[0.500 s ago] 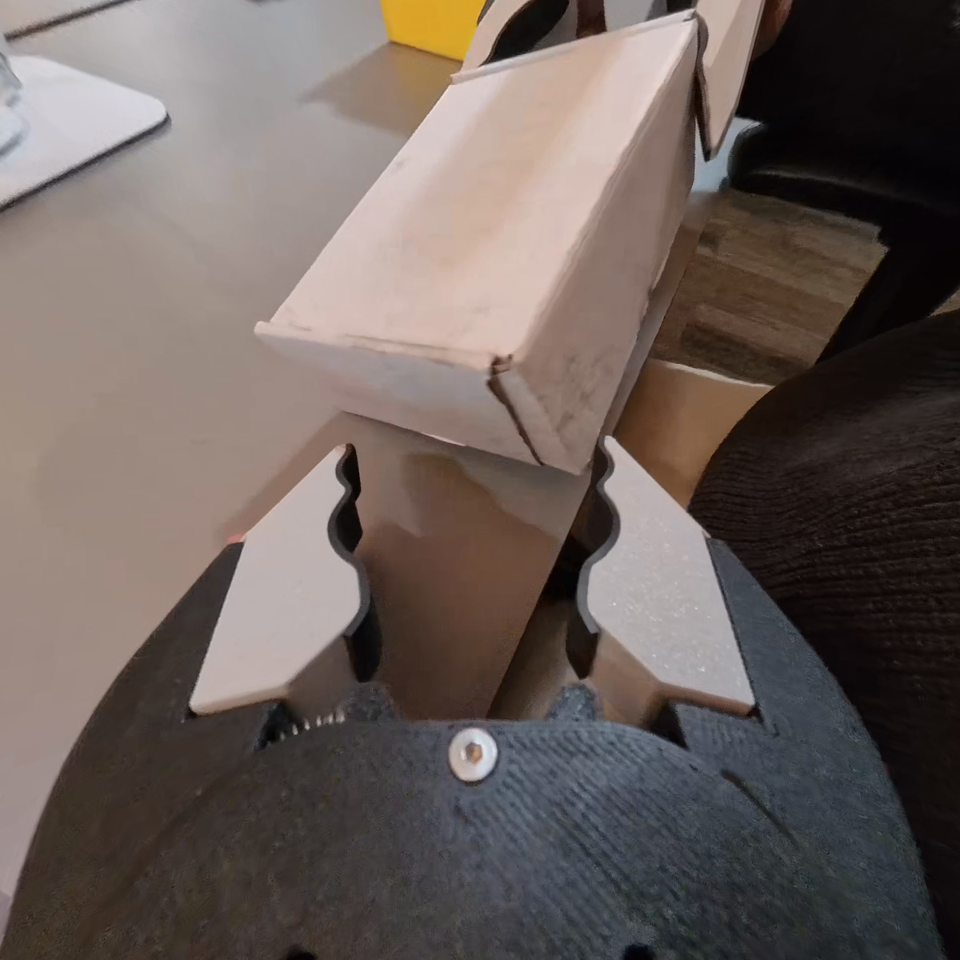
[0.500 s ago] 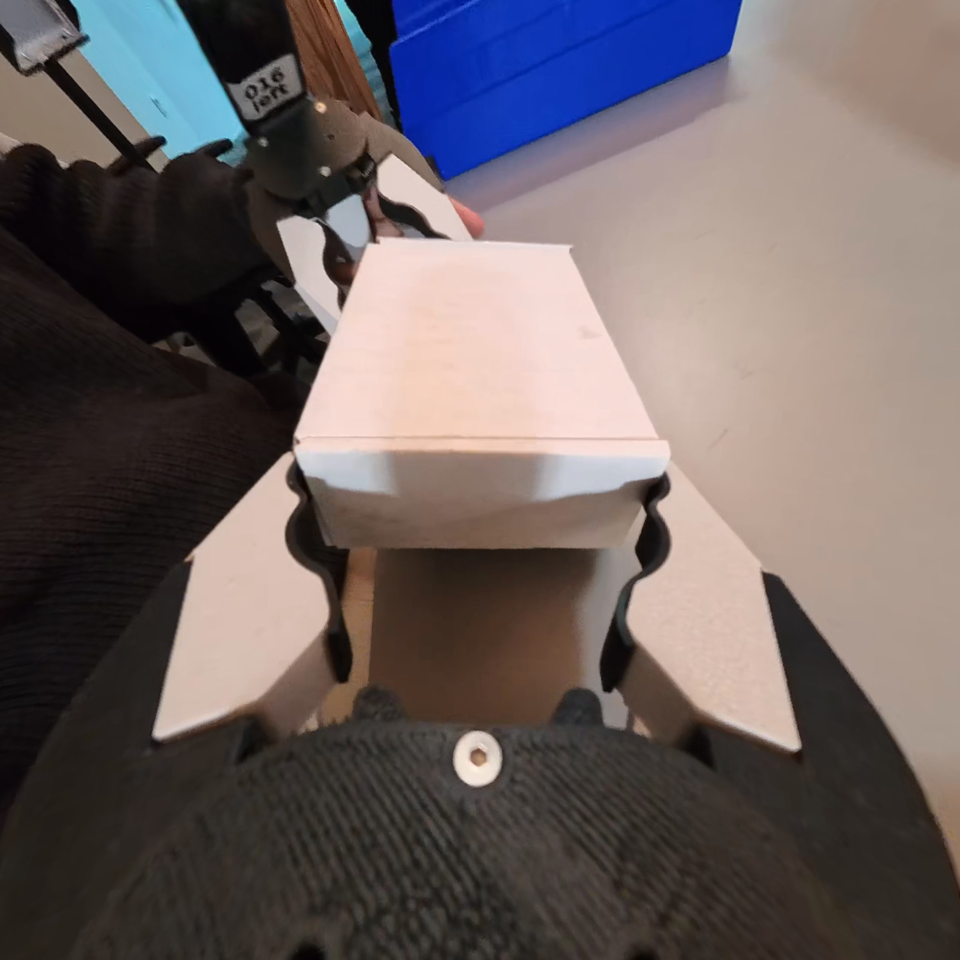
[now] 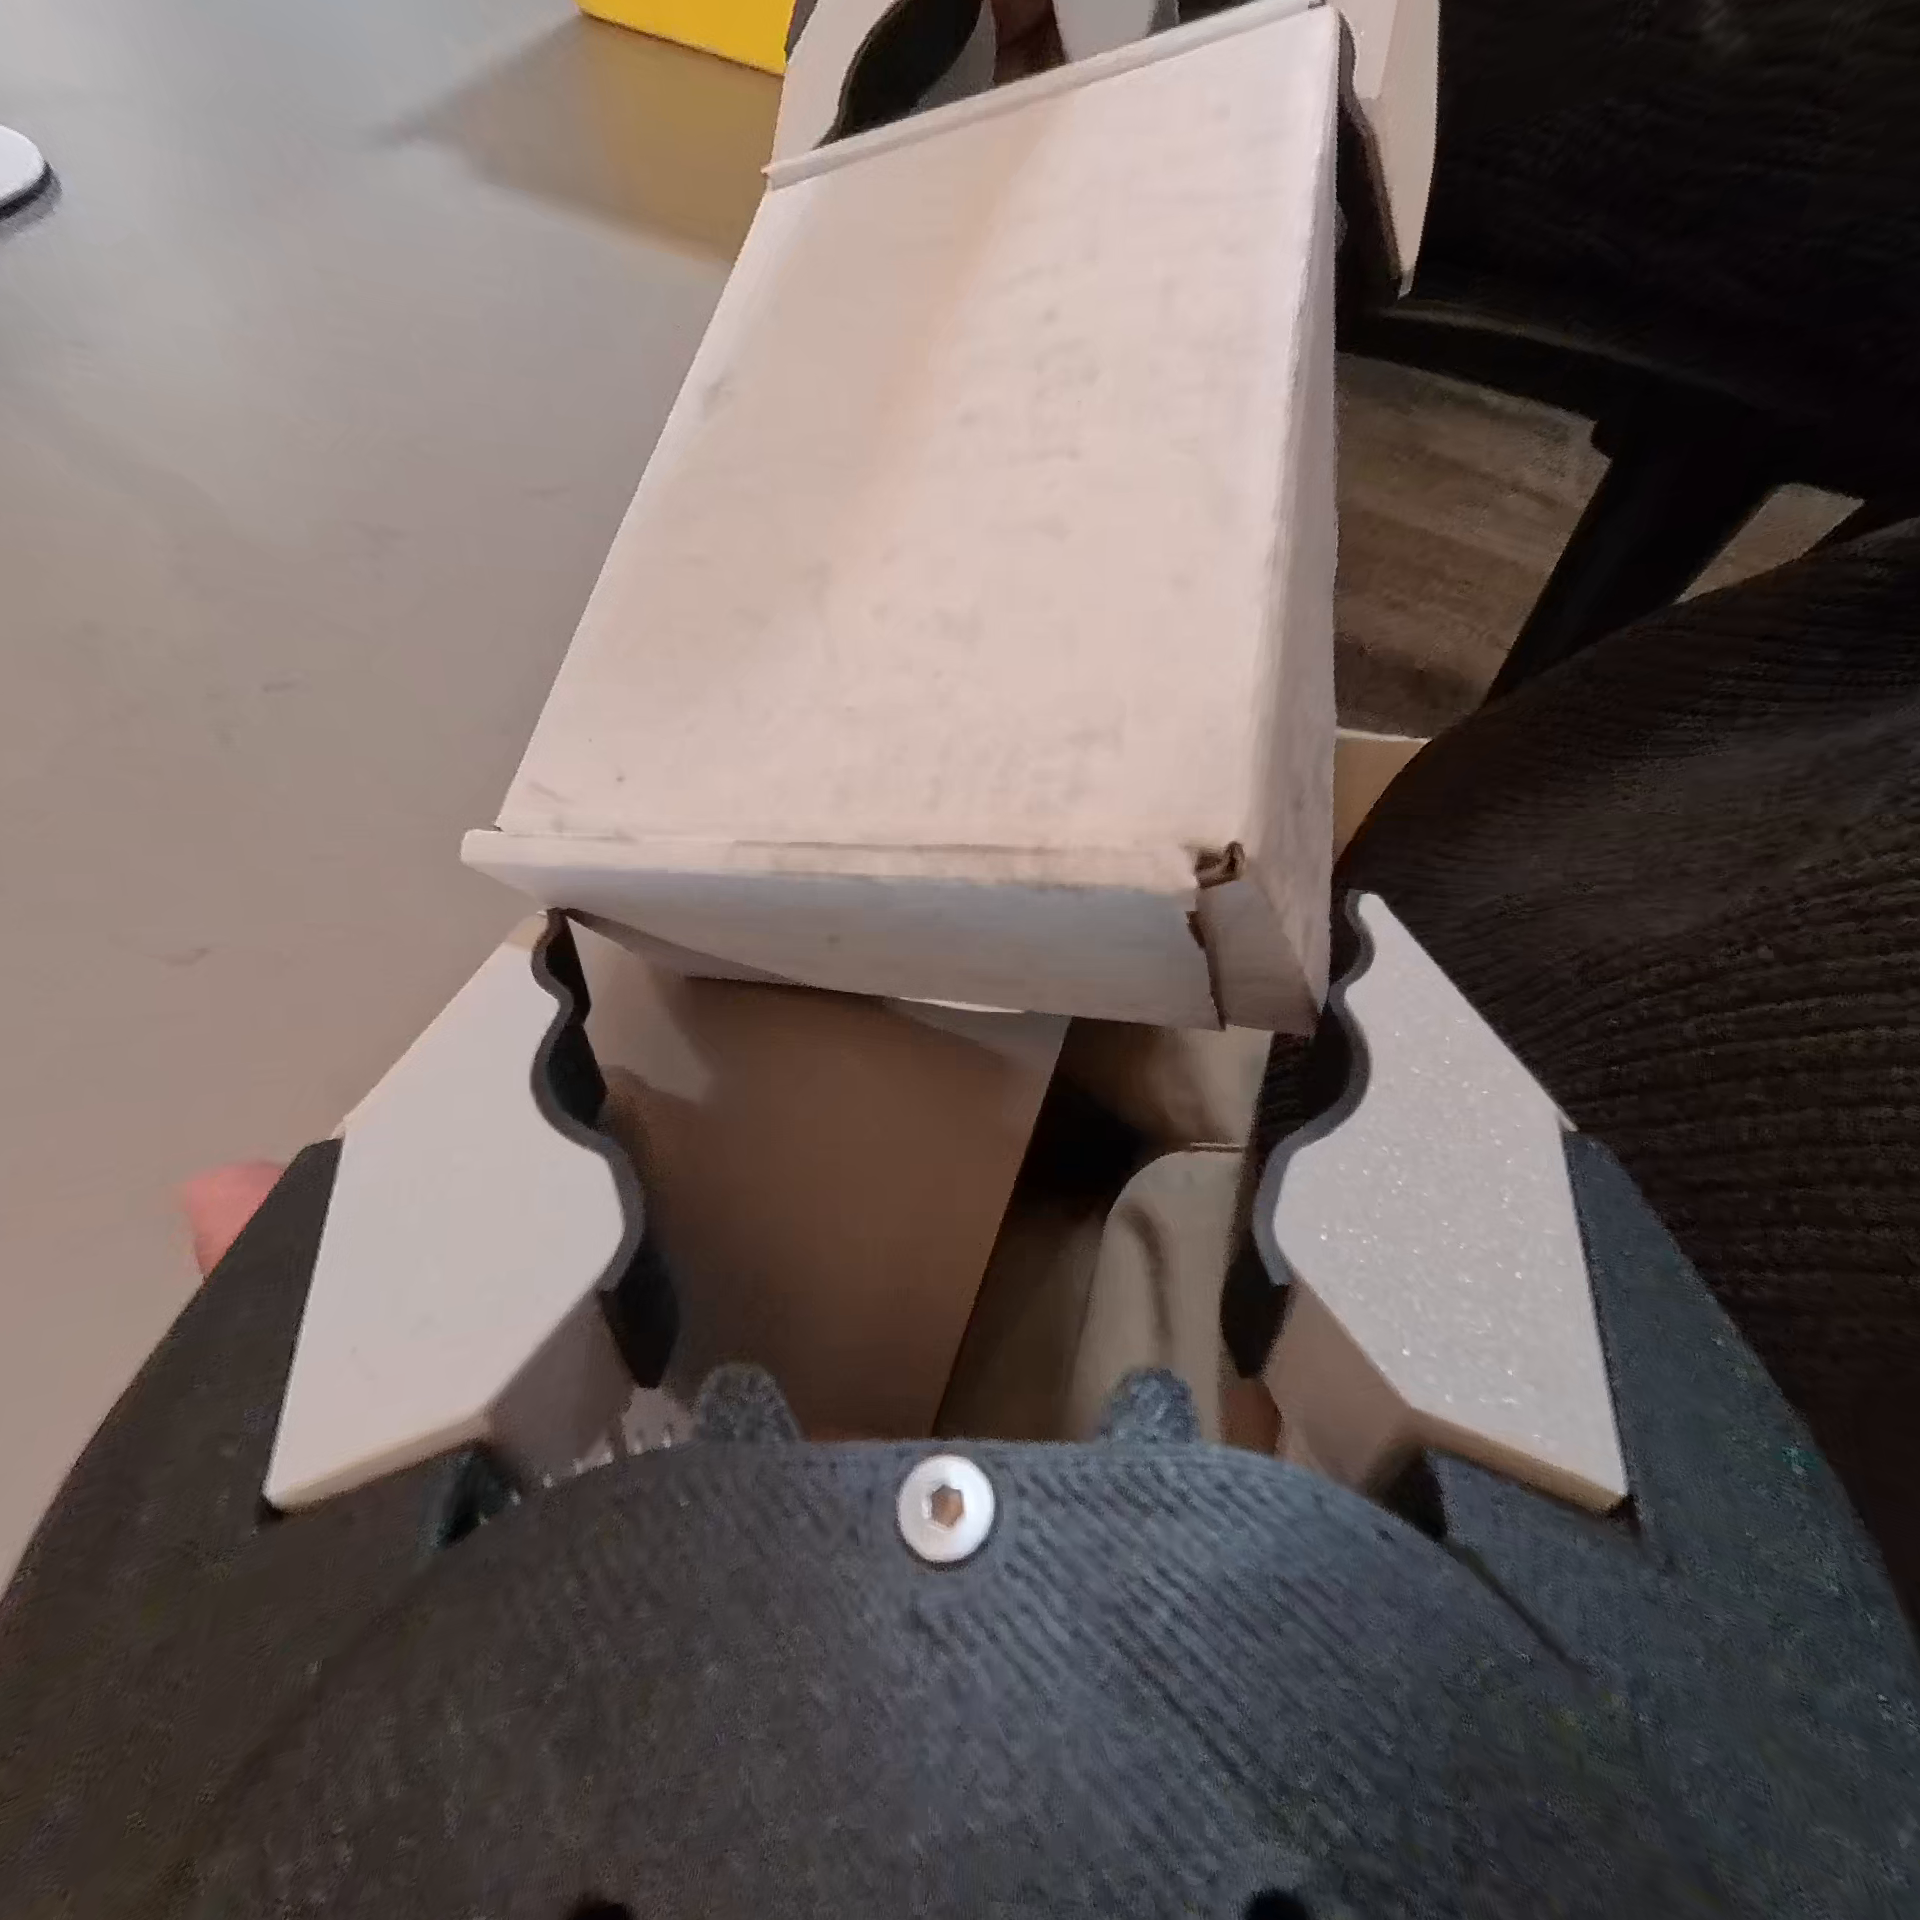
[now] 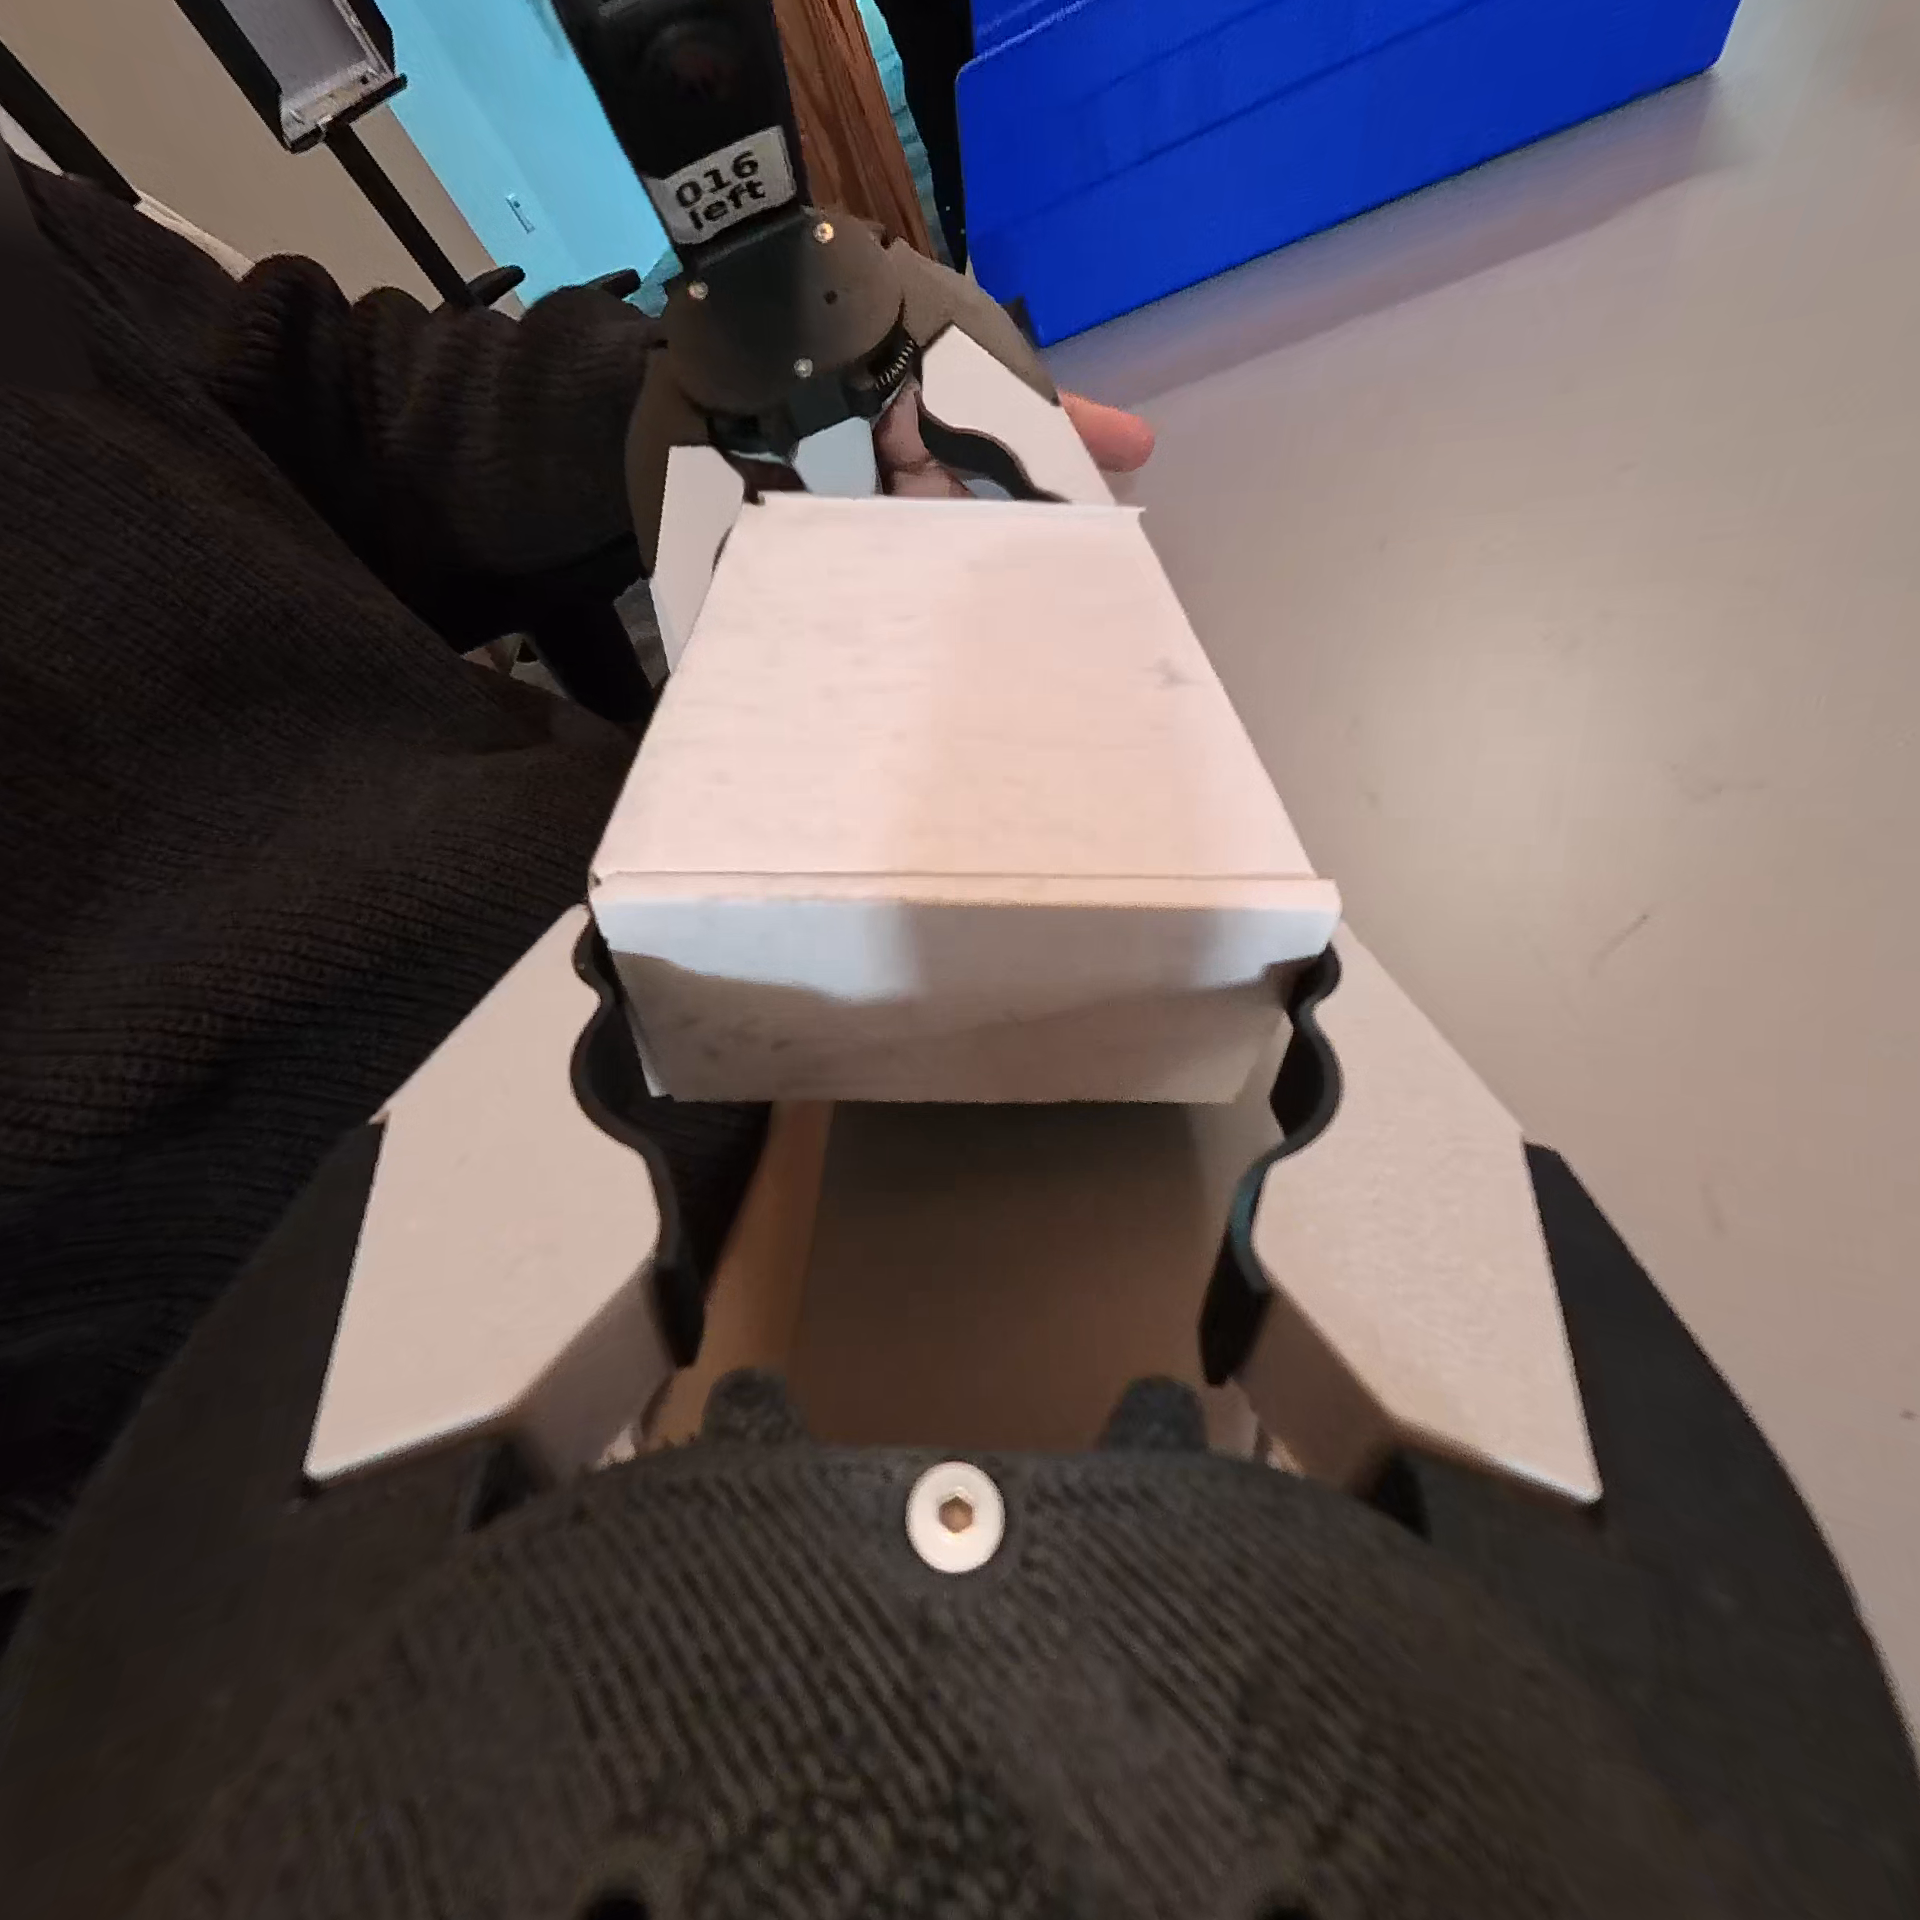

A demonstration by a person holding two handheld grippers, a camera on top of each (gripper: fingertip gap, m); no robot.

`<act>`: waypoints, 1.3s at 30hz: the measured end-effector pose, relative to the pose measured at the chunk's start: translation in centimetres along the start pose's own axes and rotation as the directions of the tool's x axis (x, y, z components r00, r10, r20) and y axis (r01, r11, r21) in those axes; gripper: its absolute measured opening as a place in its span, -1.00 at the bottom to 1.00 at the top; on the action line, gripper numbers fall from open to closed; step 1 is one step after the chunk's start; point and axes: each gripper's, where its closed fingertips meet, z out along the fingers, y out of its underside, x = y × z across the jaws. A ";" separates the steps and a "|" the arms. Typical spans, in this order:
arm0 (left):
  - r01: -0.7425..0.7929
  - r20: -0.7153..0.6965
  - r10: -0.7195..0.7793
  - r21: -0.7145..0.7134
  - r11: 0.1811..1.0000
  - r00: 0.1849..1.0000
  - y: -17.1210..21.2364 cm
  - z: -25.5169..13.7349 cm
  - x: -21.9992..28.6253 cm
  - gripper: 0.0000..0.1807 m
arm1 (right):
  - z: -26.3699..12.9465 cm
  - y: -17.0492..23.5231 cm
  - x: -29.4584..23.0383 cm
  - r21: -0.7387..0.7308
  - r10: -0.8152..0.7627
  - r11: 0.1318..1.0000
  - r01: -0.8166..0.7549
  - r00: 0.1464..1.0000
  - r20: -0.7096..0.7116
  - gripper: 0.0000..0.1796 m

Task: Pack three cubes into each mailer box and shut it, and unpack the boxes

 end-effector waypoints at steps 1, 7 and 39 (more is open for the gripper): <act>0.014 -0.014 -0.014 0.009 1.000 1.000 -0.1 -0.1 0.1 0.51 | 0.0 -0.1 -0.1 0.005 0.001 1.000 -0.001 1.000 0.003 0.42; 0.059 -0.032 -0.058 0.035 0.998 0.998 -0.4 -0.5 -0.1 0.46 | 0.2 0.2 -0.1 -0.008 -0.014 1.000 0.014 1.000 -0.001 0.42; 0.068 0.124 -0.077 0.078 0.995 0.989 -1.2 -1.0 -2.7 -0.49 | -1.0 0.8 3.4 -0.020 -0.055 0.998 0.052 0.978 -0.199 0.43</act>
